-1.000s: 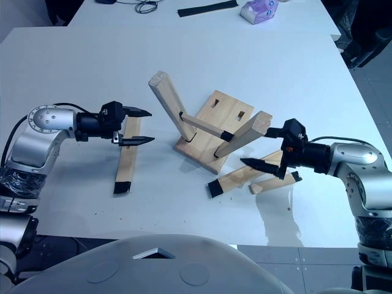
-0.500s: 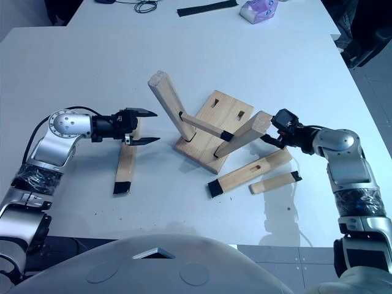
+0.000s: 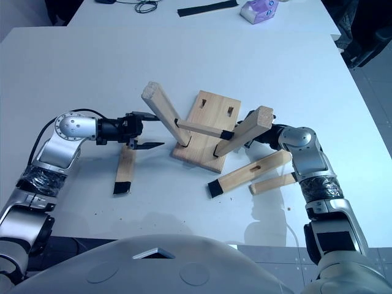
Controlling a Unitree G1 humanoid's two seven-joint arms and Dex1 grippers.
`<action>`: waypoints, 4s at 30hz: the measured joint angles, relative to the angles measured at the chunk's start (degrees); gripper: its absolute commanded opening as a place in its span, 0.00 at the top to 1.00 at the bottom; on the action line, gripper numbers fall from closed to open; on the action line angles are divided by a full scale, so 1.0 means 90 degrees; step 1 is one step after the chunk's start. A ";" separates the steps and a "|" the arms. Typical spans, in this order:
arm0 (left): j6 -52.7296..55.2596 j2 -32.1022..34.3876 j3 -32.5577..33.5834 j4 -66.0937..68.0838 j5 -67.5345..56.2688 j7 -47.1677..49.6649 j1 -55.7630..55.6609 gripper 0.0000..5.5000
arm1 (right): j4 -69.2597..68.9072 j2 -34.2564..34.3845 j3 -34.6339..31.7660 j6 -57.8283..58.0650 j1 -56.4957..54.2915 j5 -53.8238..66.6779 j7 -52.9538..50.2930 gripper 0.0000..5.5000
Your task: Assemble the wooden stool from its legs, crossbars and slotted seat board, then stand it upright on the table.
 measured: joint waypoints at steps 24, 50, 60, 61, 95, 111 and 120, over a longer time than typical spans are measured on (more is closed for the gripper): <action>0.0149 0.0138 0.0132 -0.0038 -0.0246 -0.0137 0.0014 0.35 | -0.1012 0.0444 0.0436 0.0447 0.0311 0.0154 0.0349 0.99; 0.0199 0.0102 0.0538 0.0187 -0.0239 0.0661 0.0426 0.35 | -0.6701 0.0083 -0.4108 0.4682 0.0805 0.7155 -0.2297 0.84; 0.0153 0.0086 0.0519 0.0336 -0.0216 0.0661 0.0369 0.35 | -0.6890 -0.0636 -0.3981 0.4445 -0.0619 0.8921 -0.3136 0.84; 0.0142 0.0081 0.0516 0.0348 -0.0214 0.0661 0.0360 0.35 | -0.6834 -0.0645 -0.3979 0.4379 -0.0793 0.9088 -0.3239 0.84; 0.2205 -0.0632 0.1878 -0.2666 -0.0759 0.3159 0.2184 0.35 | -0.8156 0.0712 -0.2993 0.3324 0.0903 0.7740 -0.6441 0.84; 0.2132 -0.0738 0.0938 -0.2698 -0.0446 0.3228 0.2011 0.35 | -0.8814 0.0161 -0.0815 0.3421 0.0881 0.9499 -0.7261 0.84; 0.2149 -0.0725 0.0938 -0.2703 -0.0454 0.3153 0.1894 0.35 | -0.8767 0.0582 0.0187 0.3440 0.1491 0.8428 -0.7398 0.84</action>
